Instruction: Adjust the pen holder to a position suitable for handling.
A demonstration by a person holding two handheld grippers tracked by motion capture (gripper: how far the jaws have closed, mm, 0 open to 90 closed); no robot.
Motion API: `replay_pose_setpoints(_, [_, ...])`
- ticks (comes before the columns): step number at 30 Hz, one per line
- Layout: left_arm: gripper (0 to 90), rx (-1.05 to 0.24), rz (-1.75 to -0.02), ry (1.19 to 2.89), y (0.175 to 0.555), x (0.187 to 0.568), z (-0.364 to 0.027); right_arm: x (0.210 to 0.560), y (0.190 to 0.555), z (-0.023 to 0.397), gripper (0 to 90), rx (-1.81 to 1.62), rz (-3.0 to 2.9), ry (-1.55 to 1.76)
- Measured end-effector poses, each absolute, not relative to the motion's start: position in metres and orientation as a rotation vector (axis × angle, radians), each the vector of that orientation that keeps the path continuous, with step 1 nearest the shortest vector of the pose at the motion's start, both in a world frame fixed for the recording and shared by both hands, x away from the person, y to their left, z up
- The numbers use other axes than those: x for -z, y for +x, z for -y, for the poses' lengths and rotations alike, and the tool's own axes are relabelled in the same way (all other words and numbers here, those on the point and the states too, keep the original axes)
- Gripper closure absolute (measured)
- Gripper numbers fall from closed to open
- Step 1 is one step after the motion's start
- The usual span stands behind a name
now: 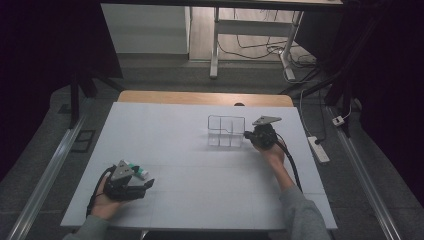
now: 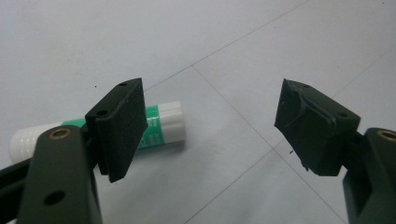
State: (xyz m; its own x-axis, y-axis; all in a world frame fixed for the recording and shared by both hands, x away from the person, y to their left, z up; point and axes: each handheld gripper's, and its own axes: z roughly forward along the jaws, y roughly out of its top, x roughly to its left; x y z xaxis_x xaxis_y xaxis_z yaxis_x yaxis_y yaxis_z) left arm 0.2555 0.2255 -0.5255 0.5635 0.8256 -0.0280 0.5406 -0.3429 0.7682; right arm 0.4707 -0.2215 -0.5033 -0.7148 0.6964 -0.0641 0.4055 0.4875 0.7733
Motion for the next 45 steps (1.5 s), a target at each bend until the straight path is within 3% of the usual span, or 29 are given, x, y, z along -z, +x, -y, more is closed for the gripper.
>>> replay_pose_setpoints(45, [24.5,-0.466,-1.065,2.042,0.254,0.527,-0.224,0.514,0.472,0.156,89.4,-1.106,-2.444,0.780])
